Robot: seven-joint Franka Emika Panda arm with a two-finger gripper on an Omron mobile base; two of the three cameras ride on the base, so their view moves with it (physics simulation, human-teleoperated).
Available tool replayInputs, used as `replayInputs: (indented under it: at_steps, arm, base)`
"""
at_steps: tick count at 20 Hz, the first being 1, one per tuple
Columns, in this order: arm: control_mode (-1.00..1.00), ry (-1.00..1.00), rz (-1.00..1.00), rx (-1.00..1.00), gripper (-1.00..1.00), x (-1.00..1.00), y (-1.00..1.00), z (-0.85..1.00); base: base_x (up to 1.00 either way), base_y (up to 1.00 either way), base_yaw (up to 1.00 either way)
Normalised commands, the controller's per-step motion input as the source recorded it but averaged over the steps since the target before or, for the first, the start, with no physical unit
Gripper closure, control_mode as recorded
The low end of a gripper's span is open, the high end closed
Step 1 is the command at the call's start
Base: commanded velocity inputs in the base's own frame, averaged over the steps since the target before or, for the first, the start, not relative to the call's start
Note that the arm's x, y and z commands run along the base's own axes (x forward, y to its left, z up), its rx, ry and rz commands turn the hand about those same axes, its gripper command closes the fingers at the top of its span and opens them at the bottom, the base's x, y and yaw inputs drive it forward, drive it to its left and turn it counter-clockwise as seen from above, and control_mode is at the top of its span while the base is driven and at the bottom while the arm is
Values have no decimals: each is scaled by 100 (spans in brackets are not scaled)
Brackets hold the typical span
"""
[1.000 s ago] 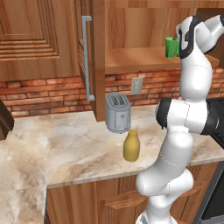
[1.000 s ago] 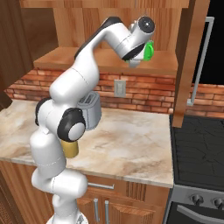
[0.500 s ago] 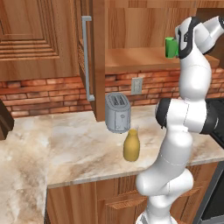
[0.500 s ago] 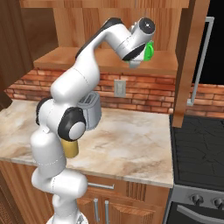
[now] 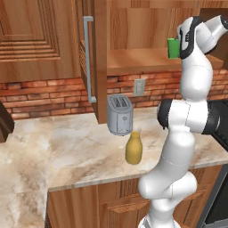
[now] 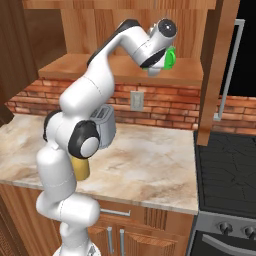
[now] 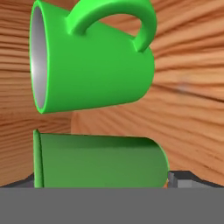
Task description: There is a tray on the dining counter. Grab the cup, mug, and pitcher and place them on the tray. The pitcher may be placed next to the tray if it cannot fit the tray.
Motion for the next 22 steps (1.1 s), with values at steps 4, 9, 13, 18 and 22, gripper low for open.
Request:
replayInputs:
  at_steps: [4, 9, 13, 18, 22]
  arm:
    - [-100, 0, 0, 0, 100, 10, 0, -8]
    - [-100, 0, 0, 0, 100, 1, 0, -6]
    - [-100, 0, 0, 0, 100, 0, 0, -6]
    - [-100, 0, 0, 0, 100, 0, 0, -10]
    - [-100, 0, 0, 0, 100, -16, 0, -14]
  base:
    - [0, 0, 0]
    - [0, 0, 0]
    - [0, 0, 0]
    - [0, 0, 0]
    - [0, 0, 0]
